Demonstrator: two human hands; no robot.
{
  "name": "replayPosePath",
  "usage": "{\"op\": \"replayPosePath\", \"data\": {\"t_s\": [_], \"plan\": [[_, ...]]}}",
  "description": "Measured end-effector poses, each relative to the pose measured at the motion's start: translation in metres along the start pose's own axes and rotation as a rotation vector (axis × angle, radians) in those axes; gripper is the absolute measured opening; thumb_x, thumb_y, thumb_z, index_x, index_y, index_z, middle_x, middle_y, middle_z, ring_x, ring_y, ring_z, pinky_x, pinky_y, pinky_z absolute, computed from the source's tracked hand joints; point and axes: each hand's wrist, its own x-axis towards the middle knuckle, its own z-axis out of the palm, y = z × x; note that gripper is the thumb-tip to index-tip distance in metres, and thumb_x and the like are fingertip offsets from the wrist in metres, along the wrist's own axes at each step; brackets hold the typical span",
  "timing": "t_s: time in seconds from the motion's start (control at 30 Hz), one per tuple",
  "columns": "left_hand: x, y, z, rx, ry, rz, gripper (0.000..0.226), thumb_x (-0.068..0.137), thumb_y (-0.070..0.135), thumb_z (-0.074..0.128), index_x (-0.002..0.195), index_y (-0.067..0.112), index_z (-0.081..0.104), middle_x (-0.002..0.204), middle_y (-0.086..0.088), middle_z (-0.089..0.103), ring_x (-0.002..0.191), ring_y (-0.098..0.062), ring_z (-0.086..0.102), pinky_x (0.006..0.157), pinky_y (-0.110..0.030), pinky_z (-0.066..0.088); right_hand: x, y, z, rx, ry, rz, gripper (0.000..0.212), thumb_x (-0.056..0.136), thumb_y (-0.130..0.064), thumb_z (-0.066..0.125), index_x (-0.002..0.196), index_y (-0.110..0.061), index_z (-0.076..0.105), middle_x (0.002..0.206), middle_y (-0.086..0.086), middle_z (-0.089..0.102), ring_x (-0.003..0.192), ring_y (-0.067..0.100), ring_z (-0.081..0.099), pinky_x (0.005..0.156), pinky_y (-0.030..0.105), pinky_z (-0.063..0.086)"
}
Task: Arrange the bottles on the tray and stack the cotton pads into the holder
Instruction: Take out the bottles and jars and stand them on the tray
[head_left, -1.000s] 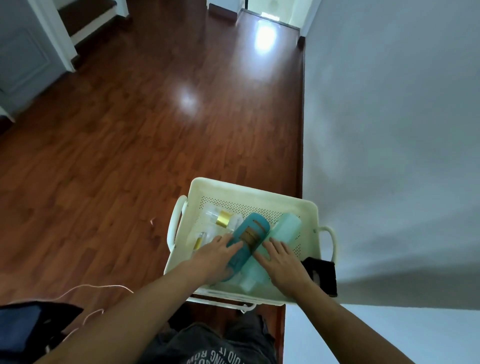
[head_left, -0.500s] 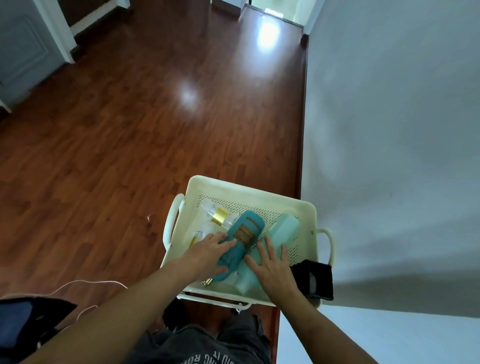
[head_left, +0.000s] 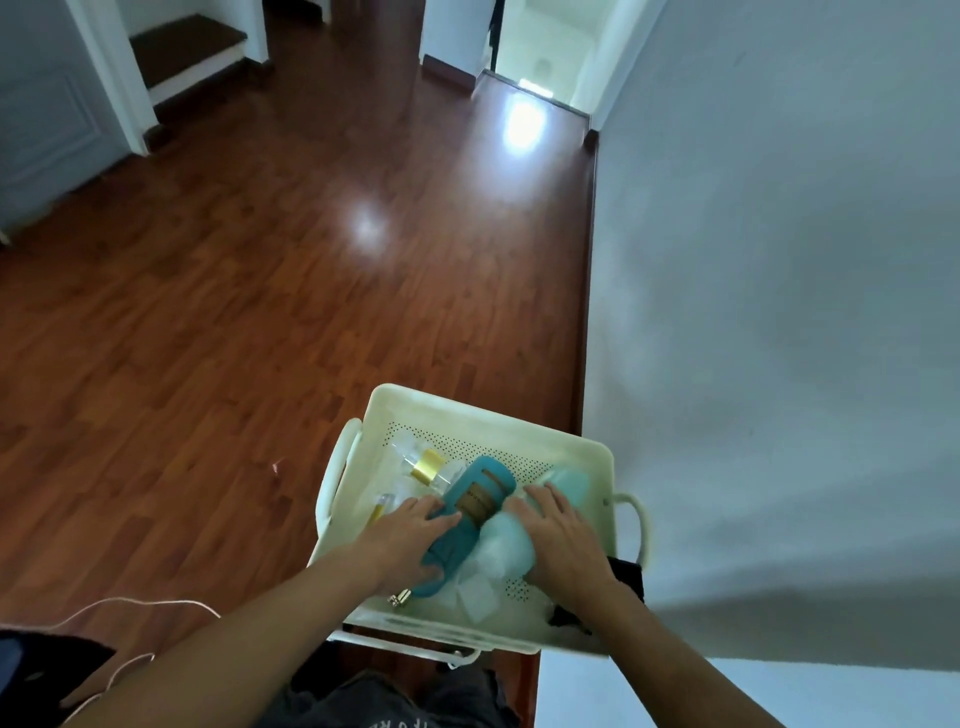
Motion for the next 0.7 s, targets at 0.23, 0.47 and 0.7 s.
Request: {"op": "replayPosePath", "data": {"t_s": [0.23,0.47,0.7], "plan": [[-0.002,-0.002,0.001,-0.010,0.016,0.008,0.080,0.088,0.051,0.061,0.157,0.034,0.024,0.155,0.001,0.026,0.139,-0.020,0.031,0.110,-0.041,0.040,0.002,0.033,-0.037,0.474,0.208,0.252,0.089,0.056,-0.035,0.083,0.133,-0.037,0.040,0.128,-0.014,0.054,0.103,0.013,0.056,0.074,0.030,0.046],[0.000,0.004,0.008,0.072,0.023,0.009,0.078,0.090,0.049,0.055,0.157,0.031,0.019,0.156,-0.001,0.025,0.138,-0.022,0.030,0.107,-0.045,0.043,-0.001,0.087,-0.044,0.910,0.397,0.599,0.085,0.058,-0.035,0.094,0.125,-0.040,0.042,0.108,-0.009,0.061,0.097,0.020,0.063,0.067,0.030,0.053],[0.003,0.008,0.014,0.082,0.043,-0.008,0.081,0.088,0.046,0.058,0.157,0.027,0.019,0.155,-0.004,0.025,0.137,-0.023,0.030,0.105,-0.044,0.046,-0.019,0.107,-0.026,1.057,0.454,0.661,0.084,0.059,-0.028,0.097,0.127,-0.029,0.049,0.114,-0.005,0.061,0.105,0.020,0.061,0.075,0.035,0.056]]}}
